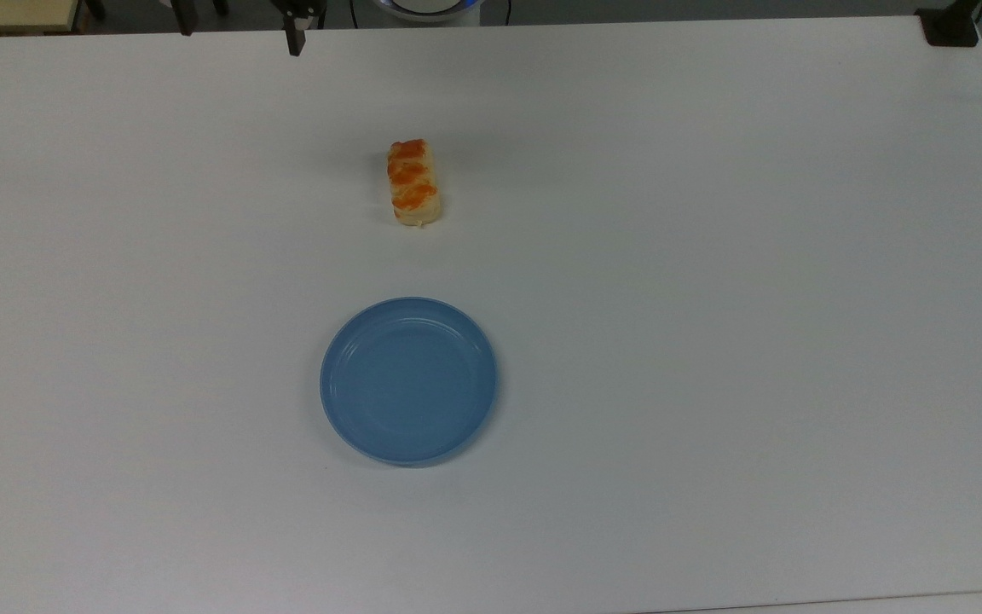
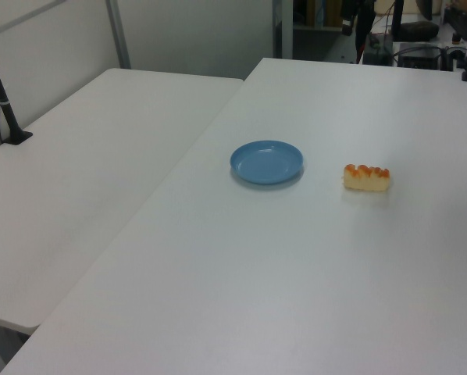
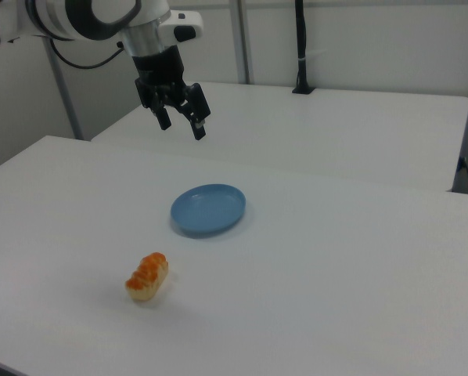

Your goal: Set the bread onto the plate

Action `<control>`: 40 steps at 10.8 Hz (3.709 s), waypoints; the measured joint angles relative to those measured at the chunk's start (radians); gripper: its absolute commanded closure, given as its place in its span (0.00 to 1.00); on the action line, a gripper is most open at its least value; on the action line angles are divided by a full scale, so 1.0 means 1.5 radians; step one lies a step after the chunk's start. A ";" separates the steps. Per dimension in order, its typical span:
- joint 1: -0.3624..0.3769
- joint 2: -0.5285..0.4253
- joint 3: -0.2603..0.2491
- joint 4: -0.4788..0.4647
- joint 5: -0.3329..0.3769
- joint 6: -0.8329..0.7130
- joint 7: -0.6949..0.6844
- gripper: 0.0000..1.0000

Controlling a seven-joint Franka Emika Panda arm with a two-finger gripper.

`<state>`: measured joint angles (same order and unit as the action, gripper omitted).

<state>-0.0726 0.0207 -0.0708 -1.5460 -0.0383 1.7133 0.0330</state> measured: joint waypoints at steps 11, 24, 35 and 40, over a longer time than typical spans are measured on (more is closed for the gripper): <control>0.004 0.000 0.000 -0.001 0.000 0.000 -0.014 0.00; 0.020 -0.005 0.046 -0.231 -0.059 -0.035 -0.159 0.00; 0.064 0.126 0.084 -0.389 -0.008 0.248 0.033 0.51; 0.039 0.127 0.081 -0.262 -0.007 0.210 0.049 0.50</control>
<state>-0.0137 0.2117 0.0504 -1.9387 -0.0494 2.0290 0.1071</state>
